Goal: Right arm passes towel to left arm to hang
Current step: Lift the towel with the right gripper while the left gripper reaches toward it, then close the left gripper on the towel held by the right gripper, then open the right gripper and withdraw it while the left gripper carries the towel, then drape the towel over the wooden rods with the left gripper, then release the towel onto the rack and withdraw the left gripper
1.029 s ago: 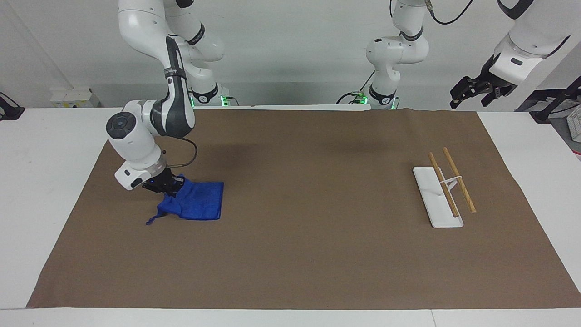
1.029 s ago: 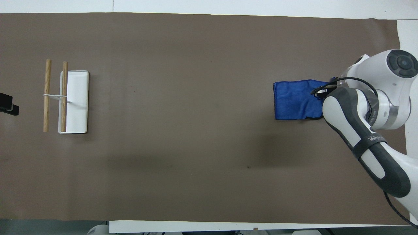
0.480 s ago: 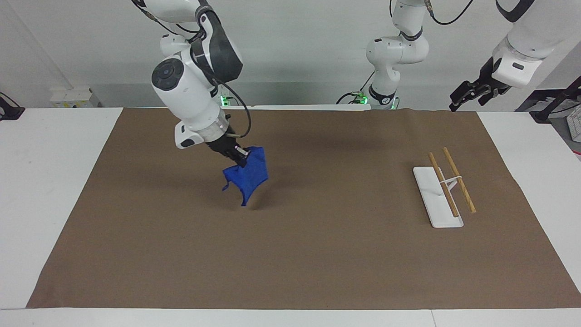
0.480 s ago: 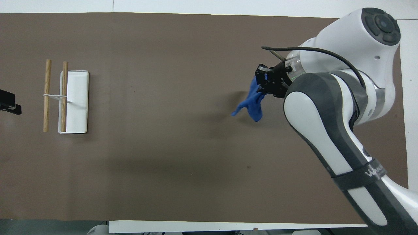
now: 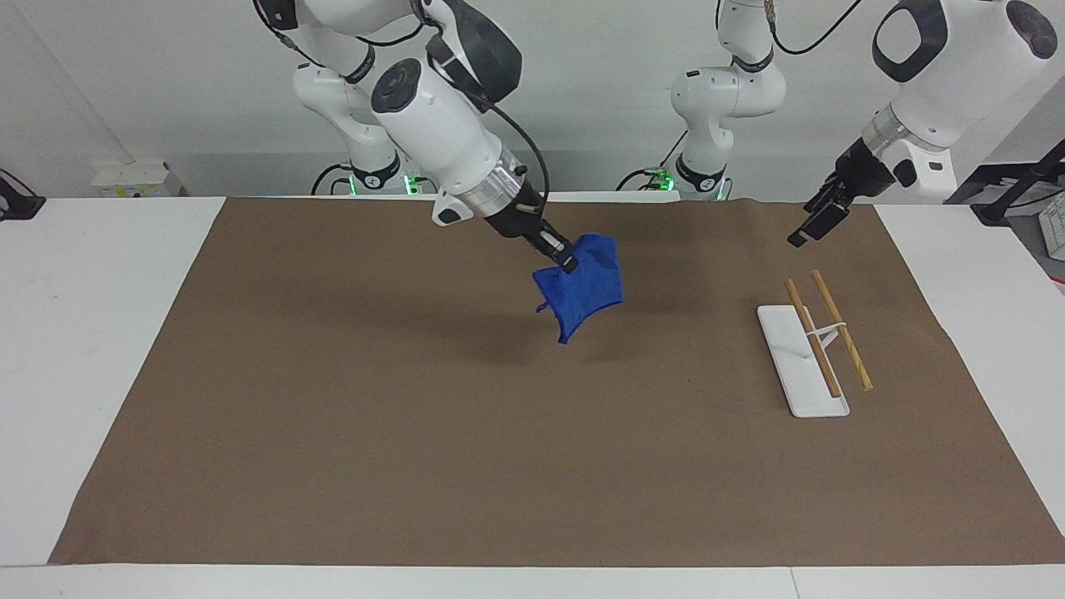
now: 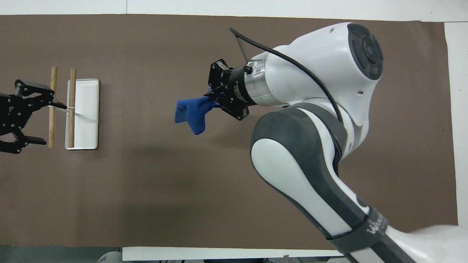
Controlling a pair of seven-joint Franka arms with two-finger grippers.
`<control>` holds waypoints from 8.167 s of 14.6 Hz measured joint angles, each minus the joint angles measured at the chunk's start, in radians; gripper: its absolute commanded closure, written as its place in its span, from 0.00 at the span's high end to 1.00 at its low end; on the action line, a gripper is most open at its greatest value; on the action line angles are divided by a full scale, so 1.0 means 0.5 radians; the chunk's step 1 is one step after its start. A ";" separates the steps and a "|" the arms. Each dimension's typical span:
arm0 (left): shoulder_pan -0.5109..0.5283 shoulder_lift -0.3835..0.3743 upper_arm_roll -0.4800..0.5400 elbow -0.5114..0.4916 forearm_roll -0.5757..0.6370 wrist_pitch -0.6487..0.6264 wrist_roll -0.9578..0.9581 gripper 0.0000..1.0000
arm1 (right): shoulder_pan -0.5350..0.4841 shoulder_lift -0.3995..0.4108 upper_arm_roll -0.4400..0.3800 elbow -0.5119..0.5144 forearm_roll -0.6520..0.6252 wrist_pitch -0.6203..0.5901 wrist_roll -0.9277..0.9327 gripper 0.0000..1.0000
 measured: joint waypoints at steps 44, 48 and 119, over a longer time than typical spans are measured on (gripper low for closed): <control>-0.569 0.050 -0.028 -0.324 -0.131 1.016 -1.381 0.00 | 0.002 0.104 0.189 0.015 -0.059 0.406 0.095 0.99; -0.479 0.068 -0.012 -0.320 -0.131 1.017 -0.759 0.00 | 0.003 0.006 -0.016 -0.032 -0.387 -0.024 -0.642 0.99; 0.515 0.253 0.010 -0.146 0.164 0.833 2.623 1.00 | 0.160 -0.526 -1.596 0.048 -1.011 -1.468 -3.033 0.99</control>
